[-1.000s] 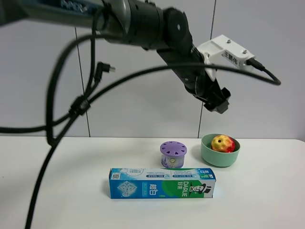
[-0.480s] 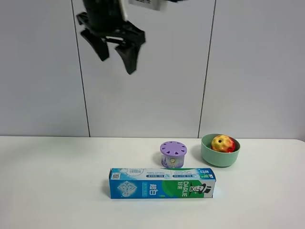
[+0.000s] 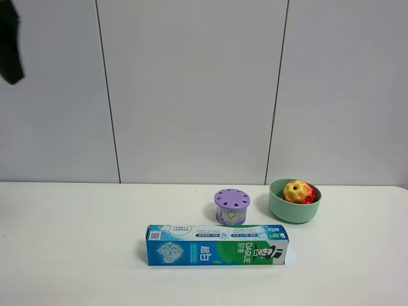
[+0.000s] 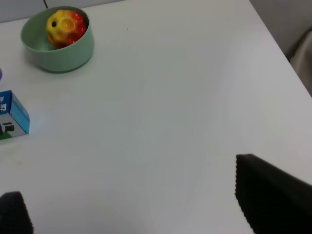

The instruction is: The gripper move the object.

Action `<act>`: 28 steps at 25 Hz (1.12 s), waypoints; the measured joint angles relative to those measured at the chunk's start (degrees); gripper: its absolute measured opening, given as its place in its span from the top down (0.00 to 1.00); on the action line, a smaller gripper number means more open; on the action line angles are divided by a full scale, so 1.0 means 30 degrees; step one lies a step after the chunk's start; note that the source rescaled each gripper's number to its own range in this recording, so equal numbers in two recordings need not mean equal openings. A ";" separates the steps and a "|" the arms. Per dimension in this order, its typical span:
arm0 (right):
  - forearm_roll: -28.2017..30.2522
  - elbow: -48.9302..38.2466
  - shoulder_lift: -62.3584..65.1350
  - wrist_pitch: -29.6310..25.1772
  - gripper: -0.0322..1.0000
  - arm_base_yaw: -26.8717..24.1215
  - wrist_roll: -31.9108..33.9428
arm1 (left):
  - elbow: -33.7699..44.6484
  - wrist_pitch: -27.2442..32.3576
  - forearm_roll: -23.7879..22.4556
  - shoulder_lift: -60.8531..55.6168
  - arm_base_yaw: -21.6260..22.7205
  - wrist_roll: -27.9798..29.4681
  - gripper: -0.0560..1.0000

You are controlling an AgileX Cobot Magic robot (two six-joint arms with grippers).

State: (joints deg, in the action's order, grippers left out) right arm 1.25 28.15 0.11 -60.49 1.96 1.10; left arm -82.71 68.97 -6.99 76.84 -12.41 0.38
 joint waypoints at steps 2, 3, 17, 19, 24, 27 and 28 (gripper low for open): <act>0.0000 0.0000 0.0000 0.0000 0.00 0.0000 0.0000 | 0.2012 -0.0310 0.0134 -0.2265 0.1298 0.0162 0.26; 0.0000 0.0000 0.0000 0.0000 0.00 0.0000 0.0000 | 0.2845 -0.0591 0.0276 -0.3456 0.1829 0.0217 0.26; 0.0000 0.0000 0.0000 0.0000 0.00 0.0000 0.0000 | 1.3535 -0.0913 0.1847 -1.9329 0.6763 0.0296 0.27; 0.0000 0.0000 0.0000 0.0000 0.00 0.0000 0.0000 | 1.4564 -0.0890 0.2032 -2.1222 0.6763 0.0296 0.27; 0.0000 0.0000 0.0000 0.0000 0.00 0.0000 0.0000 | 1.6259 -0.0872 0.2050 -2.5157 0.6763 0.0296 0.27; 0.0000 0.0000 0.0000 0.0000 0.00 0.0000 0.0000 | 1.6913 -0.0821 0.2032 -2.5645 0.6763 0.0296 0.27; 0.0000 0.0000 0.0000 0.0000 0.00 0.0000 0.0000 | 1.6977 -0.0924 0.2032 -2.5645 0.6763 0.0296 0.27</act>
State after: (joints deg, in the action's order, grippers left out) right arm 1.25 28.15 0.11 -60.49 1.96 1.10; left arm -31.77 66.19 -0.89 -0.10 7.87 1.26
